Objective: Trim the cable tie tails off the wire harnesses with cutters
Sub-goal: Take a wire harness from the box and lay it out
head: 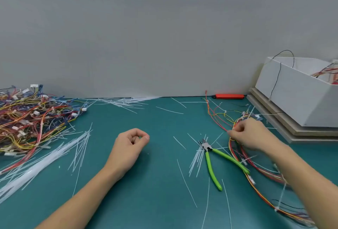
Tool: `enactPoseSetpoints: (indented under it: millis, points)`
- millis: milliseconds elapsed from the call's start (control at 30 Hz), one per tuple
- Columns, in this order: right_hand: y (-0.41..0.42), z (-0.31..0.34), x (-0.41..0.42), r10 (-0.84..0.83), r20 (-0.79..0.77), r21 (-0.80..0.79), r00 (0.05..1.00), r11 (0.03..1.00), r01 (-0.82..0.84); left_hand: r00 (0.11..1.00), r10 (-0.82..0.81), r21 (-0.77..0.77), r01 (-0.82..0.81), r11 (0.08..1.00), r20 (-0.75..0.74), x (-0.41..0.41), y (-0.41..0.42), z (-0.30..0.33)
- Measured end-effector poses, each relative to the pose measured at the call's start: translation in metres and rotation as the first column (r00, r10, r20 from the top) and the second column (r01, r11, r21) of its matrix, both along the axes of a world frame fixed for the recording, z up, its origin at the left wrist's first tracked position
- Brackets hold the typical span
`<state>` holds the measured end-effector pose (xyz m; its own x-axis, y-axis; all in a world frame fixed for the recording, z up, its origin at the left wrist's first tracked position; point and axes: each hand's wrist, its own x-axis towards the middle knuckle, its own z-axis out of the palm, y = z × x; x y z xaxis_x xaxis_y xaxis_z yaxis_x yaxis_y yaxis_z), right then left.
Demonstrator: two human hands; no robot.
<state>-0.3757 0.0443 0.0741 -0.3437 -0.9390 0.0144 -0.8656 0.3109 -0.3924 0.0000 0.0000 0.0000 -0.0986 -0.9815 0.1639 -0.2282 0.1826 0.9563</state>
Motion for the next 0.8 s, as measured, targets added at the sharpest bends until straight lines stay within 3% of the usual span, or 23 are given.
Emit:
enactPoseSetpoints:
  millis: [33, 233, 467, 567, 667, 800]
  points:
    - [0.003, -0.004, 0.002, -0.01, -0.06, 0.075, 0.998, 0.997, 0.015, 1.0, -0.008, -0.027, 0.008, 1.0, 0.017, 0.001, 0.0, 0.001]
    - [0.007, -0.016, 0.029, -0.063, -0.317, 0.117, 0.946, 0.988, 0.105, 0.999, -0.011, -0.029, 0.012, 0.999, 0.045, 0.001, 0.0, -0.001]
    - [-0.002, -0.01, 0.027, -0.066, -0.299, 0.242, 0.952, 0.96, 0.142, 0.998, -0.001, -0.028, 0.003, 1.0, 0.063, 0.003, -0.002, -0.003]
    - [-0.006, -0.003, 0.018, -0.151, -0.184, 0.172, 0.971, 0.968, 0.183, 0.997, -0.007, -0.038, 0.01, 0.999, 0.073, 0.002, -0.003, -0.003]
    - [-0.01, 0.015, -0.006, -0.275, 0.013, -0.074, 0.961, 0.959, 0.275, 0.998, -0.011, -0.04, 0.014, 0.999, 0.066, 0.001, -0.004, -0.003]
    - [-0.011, 0.055, -0.033, -0.249, 0.366, -0.348, 0.897, 0.857, 0.38, 0.997, -0.013, -0.048, 0.017, 0.999, 0.072, 0.0, -0.003, -0.003]
